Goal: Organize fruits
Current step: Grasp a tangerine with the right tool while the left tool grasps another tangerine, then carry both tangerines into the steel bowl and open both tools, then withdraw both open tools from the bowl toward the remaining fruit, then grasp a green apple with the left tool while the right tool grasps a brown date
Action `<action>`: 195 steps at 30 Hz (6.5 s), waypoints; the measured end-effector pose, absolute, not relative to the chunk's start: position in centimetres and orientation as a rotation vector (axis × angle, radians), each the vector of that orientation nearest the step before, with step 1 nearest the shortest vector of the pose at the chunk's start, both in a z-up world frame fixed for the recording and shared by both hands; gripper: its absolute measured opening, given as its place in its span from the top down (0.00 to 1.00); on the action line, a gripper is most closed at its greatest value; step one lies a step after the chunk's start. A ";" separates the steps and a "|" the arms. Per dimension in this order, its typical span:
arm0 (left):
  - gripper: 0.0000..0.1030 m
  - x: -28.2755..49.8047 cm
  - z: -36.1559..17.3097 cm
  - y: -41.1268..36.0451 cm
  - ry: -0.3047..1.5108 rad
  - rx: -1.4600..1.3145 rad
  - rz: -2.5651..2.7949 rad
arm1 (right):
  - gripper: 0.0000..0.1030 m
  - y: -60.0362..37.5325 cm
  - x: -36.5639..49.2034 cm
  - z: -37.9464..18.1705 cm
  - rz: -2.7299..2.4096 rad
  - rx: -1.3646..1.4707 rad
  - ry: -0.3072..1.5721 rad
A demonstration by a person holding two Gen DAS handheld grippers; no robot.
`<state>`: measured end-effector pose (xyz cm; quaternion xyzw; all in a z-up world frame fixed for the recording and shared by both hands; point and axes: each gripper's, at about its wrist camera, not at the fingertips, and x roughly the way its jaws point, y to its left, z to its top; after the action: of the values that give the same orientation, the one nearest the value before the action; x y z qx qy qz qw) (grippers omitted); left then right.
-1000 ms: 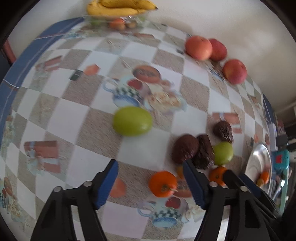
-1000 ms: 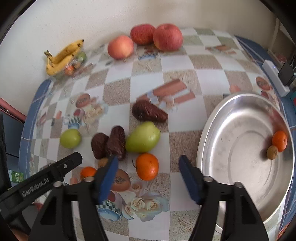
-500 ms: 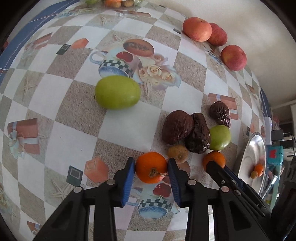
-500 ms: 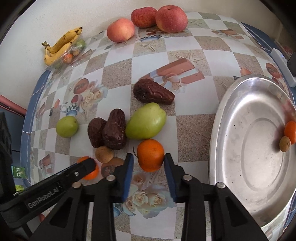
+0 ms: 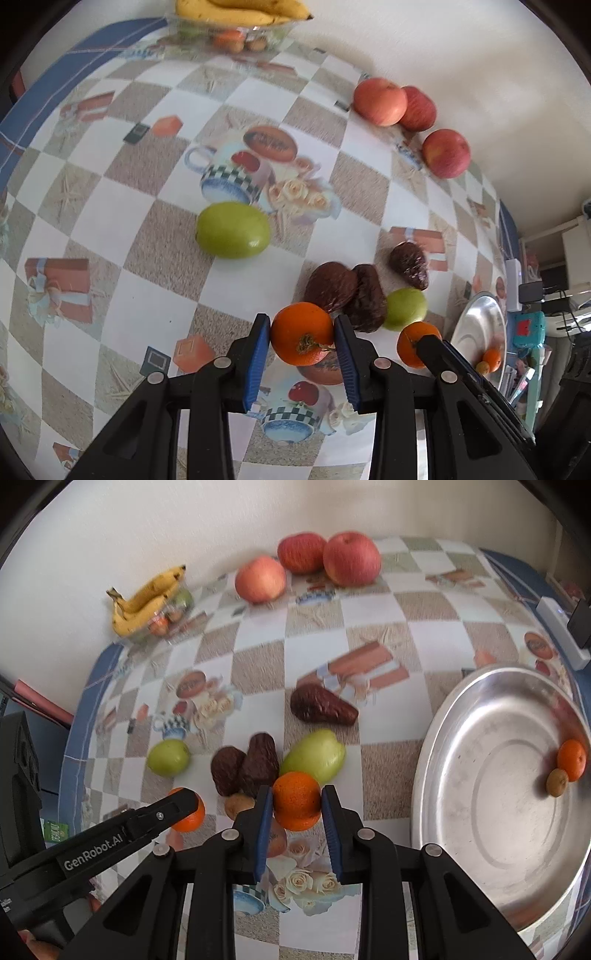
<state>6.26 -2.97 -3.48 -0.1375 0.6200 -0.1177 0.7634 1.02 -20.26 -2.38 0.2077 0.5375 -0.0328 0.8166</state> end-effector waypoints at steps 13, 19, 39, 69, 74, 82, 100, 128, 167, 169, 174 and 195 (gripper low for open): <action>0.63 5.5 -2.2 -5.8 1.306 -0.254 -0.317 | 0.73 -22.9 0.1 -1.3 -0.146 0.463 1.106; 0.63 4.4 -2.0 -8.9 1.291 -0.181 -0.388 | 0.73 -26.2 -1.2 -0.9 -0.275 0.466 1.092; 0.63 -0.4 -2.1 -20.8 1.215 0.051 -0.733 | 0.72 -33.1 -5.0 0.1 -0.486 0.522 1.044; 0.50 1.1 -2.6 -18.7 1.233 0.028 -0.632 | 0.69 -33.2 -5.0 -0.6 -0.505 0.537 1.072; 0.50 2.5 -2.4 -16.4 1.224 -0.013 -0.536 | 0.69 -32.9 -4.8 -0.6 -0.493 0.530 1.078; 0.50 4.9 -1.6 -11.7 1.210 -0.073 -0.347 | 0.69 -31.5 -4.2 -0.2 -0.450 0.498 1.079; 0.22 6.6 -0.2 -7.0 1.176 -0.119 -0.196 | 0.68 -28.3 -3.0 0.9 -0.371 0.410 1.068; 0.00 6.9 -0.4 -6.0 1.095 -0.032 -0.106 | 0.12 -28.4 -2.5 -1.6 -0.386 0.418 1.076; 0.15 13.0 -6.6 -1.0 1.292 -0.211 -0.103 | 0.27 -21.7 6.7 -5.7 -0.141 0.440 1.071; 0.24 13.1 -6.8 -1.2 1.299 -0.212 -0.107 | 0.27 -21.6 7.0 -6.0 -0.150 0.436 1.078; 0.40 13.2 -7.1 -1.4 1.308 -0.208 -0.105 | 0.41 -21.5 7.2 -6.6 -0.164 0.429 1.088; 0.47 12.0 -3.1 -1.5 1.225 -0.233 -0.151 | 0.44 -20.9 4.6 -2.3 -0.188 0.364 1.054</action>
<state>11.96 -1.46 -3.14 -0.1089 0.5732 -0.0708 0.8090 4.56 -20.93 -2.33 0.1723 0.4994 -0.0891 0.8444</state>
